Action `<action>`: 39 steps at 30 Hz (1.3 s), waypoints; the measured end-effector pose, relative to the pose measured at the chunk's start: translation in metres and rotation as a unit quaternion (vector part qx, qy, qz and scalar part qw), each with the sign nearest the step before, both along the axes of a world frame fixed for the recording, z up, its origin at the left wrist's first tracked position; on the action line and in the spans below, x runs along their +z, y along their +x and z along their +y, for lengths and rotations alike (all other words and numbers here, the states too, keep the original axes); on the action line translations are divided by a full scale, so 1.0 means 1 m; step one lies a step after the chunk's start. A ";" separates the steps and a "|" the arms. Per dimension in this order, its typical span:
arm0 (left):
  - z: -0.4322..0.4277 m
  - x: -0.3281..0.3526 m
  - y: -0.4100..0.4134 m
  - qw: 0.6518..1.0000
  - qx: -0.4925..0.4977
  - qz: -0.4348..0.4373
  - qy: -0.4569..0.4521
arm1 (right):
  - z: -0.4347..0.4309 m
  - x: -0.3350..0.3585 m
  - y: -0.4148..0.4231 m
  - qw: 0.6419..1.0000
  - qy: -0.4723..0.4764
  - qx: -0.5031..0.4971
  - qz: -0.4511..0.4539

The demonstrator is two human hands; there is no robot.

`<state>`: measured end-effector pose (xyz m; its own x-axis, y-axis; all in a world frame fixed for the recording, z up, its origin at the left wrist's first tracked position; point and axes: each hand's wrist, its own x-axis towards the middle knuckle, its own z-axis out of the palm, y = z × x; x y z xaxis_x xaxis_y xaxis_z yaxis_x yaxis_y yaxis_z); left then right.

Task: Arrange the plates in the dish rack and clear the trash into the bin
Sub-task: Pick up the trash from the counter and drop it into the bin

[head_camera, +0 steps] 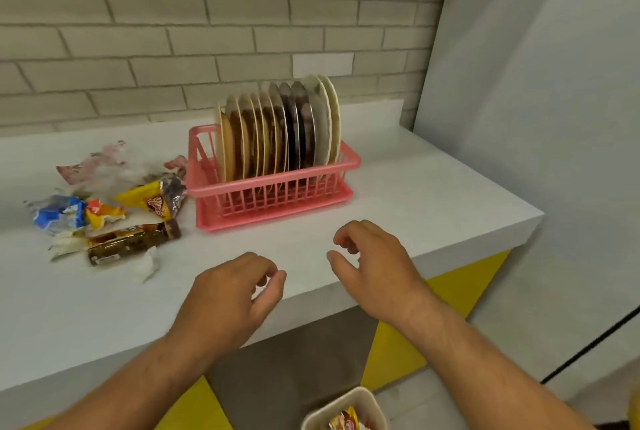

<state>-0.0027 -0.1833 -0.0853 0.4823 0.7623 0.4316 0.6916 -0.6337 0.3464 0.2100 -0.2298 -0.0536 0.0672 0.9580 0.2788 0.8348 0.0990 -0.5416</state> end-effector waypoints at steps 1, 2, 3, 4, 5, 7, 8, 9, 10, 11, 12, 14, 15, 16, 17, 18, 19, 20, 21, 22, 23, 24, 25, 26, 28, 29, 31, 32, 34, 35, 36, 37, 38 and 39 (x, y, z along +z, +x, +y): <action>0.008 0.000 -0.012 1.000 0.003 -0.002 0.001 | 0.006 -0.002 -0.013 1.000 -0.006 0.004 -0.002; 0.016 0.001 -0.024 1.000 0.004 -0.004 0.000 | 0.012 -0.005 -0.026 1.000 -0.011 0.005 -0.003; 0.025 0.000 -0.037 1.000 0.004 -0.005 -0.003 | 0.019 -0.007 -0.040 1.000 -0.014 0.004 -0.003; 0.035 -0.001 -0.049 1.000 0.003 -0.005 -0.002 | 0.026 -0.010 -0.055 1.000 -0.017 0.002 -0.005; 0.046 -0.003 -0.063 1.000 -0.001 -0.002 -0.001 | 0.033 -0.013 -0.070 1.000 -0.020 -0.001 -0.006; 0.068 -0.007 -0.090 1.000 -0.014 0.005 0.000 | 0.049 -0.019 -0.101 1.000 -0.028 -0.002 -0.007; 0.079 -0.009 -0.104 1.000 -0.019 0.008 0.004 | 0.057 -0.023 -0.117 0.999 -0.035 0.001 -0.008; 0.090 -0.010 -0.118 1.000 -0.021 0.008 0.009 | 0.066 -0.027 -0.133 0.999 -0.044 0.006 -0.012; 0.101 -0.012 -0.132 1.000 -0.021 0.003 0.012 | 0.074 -0.031 -0.149 0.998 -0.055 0.011 -0.019; 0.111 -0.014 -0.145 1.000 -0.020 -0.005 0.009 | 0.082 -0.036 -0.164 0.997 -0.068 0.014 -0.025; 0.120 -0.016 -0.158 1.000 -0.018 -0.012 0.003 | 0.090 -0.040 -0.179 0.996 -0.080 0.016 -0.027; 0.136 -0.020 -0.184 1.000 -0.016 -0.013 -0.011 | 0.106 -0.047 -0.209 0.994 -0.103 0.019 -0.018; 0.143 -0.022 -0.195 1.000 -0.017 -0.008 -0.014 | 0.114 -0.050 -0.223 0.993 -0.113 0.021 -0.013; 0.149 -0.024 -0.206 1.000 -0.018 -0.003 -0.012 | 0.122 -0.054 -0.236 0.992 -0.122 0.024 -0.015; 0.155 -0.025 -0.216 1.000 -0.019 -0.002 -0.008 | 0.130 -0.057 -0.248 0.991 -0.129 0.028 -0.024; 0.161 -0.025 -0.224 1.000 -0.019 -0.005 -0.004 | 0.139 -0.060 -0.259 0.989 -0.139 0.032 -0.040; 0.167 -0.025 -0.230 1.000 -0.017 -0.009 0.002 | 0.148 -0.064 -0.268 0.986 -0.150 0.033 -0.060; 0.173 -0.025 -0.233 1.000 -0.014 -0.013 0.009 | 0.156 -0.068 -0.277 0.983 -0.164 0.031 -0.080; 0.179 -0.025 -0.236 1.000 -0.010 -0.016 0.014 | 0.164 -0.073 -0.284 0.979 -0.173 0.027 -0.101; 0.184 -0.024 -0.237 1.000 -0.007 -0.020 0.015 | 0.170 -0.077 -0.290 0.976 -0.178 0.023 -0.125; 0.189 -0.024 -0.236 1.000 -0.005 -0.024 0.014 | 0.174 -0.083 -0.295 0.972 -0.180 0.022 -0.151; 0.194 -0.024 -0.235 0.999 -0.005 -0.028 0.015 | 0.176 -0.087 -0.298 0.969 -0.178 0.024 -0.170; 0.199 -0.023 -0.233 1.000 -0.005 -0.026 0.016 | 0.176 -0.090 -0.300 0.967 -0.176 0.029 -0.180; 0.203 -0.023 -0.229 1.000 -0.006 -0.018 0.011 | 0.175 -0.092 -0.301 0.967 -0.174 0.034 -0.182; 0.210 -0.021 -0.218 1.000 -0.008 0.011 -0.022 | 0.169 -0.094 -0.300 0.969 -0.168 0.045 -0.177; 0.213 -0.021 -0.211 0.999 -0.007 0.035 -0.042 | 0.165 -0.094 -0.298 0.970 -0.164 0.050 -0.171; 0.219 -0.024 -0.197 0.991 0.004 0.116 -0.067 | 0.156 -0.094 -0.292 0.972 -0.166 0.055 -0.158; 0.221 -0.026 -0.192 0.985 0.010 0.154 -0.082 | 0.151 -0.094 -0.288 0.972 -0.169 0.058 -0.150; 0.223 -0.034 -0.188 0.971 0.027 0.209 -0.117 | 0.144 -0.093 -0.279 0.974 -0.174 0.058 -0.135; 0.222 -0.037 -0.188 0.965 0.033 0.227 -0.130 | 0.142 -0.091 -0.274 0.974 -0.178 0.053 -0.127; 0.219 -0.039 -0.191 0.960 0.034 0.240 -0.137 | 0.141 -0.088 -0.270 0.975 -0.184 0.041 -0.115; 0.215 -0.040 -0.195 0.958 0.031 0.246 -0.142 | 0.142 -0.085 -0.266 0.977 -0.187 0.026 -0.098; 0.211 -0.038 -0.199 0.958 0.024 0.246 -0.148 | 0.144 -0.082 -0.263 0.979 -0.186 0.011 -0.081; 0.206 -0.035 -0.205 0.959 0.020 0.237 -0.157 | 0.148 -0.081 -0.261 0.981 -0.182 0.005 -0.069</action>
